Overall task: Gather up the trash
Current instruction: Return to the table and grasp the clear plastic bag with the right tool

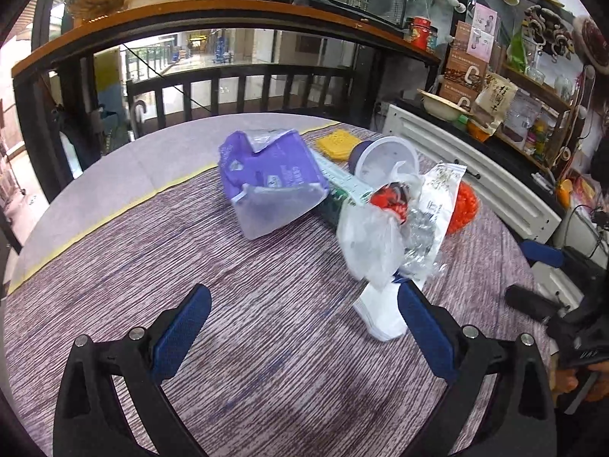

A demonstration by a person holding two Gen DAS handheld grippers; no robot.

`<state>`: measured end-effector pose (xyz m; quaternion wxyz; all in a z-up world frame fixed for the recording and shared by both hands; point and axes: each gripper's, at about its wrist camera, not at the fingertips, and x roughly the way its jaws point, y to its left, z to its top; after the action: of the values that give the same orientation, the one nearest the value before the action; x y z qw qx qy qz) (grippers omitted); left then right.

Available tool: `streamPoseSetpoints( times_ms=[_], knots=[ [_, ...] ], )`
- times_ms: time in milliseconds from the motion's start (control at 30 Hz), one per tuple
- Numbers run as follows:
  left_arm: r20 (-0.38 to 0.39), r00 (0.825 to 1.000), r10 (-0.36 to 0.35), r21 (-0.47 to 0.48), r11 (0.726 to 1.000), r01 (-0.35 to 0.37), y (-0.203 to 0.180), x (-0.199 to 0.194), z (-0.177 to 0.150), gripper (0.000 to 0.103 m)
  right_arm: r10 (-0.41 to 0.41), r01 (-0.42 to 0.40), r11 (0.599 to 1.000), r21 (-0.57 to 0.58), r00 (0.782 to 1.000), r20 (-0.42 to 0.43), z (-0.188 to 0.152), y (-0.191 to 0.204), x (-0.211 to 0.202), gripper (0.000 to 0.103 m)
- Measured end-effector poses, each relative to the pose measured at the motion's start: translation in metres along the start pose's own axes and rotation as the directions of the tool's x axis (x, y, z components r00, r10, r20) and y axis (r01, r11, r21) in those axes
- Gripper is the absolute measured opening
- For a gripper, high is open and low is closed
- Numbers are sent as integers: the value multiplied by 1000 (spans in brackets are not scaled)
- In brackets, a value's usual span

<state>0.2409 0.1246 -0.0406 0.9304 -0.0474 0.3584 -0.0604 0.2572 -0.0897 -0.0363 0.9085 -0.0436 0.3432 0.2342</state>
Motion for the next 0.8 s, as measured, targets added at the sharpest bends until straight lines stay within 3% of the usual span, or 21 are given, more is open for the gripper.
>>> streamPoseSetpoints(
  times_ms=[267,433,533,800],
  knots=[
    [-58,993,-106,43,993,108,-20,52,21,75,-16,17,999,31,1000,-23,5,-6,14,92],
    [-84,982,-170,42,984,174,-24,64,19,35,-14,15,999,34,999,-33,5,-12,15,92],
    [-54,977,-205,16,978,206,-20,57,18,13,-6,6,1000,13,1000,-30,8,-7,20,92],
    [66,985,-162,-9,987,162,-7,12,15,7,31,-34,998,-51,998,-60,24,16,50,83]
  ],
)
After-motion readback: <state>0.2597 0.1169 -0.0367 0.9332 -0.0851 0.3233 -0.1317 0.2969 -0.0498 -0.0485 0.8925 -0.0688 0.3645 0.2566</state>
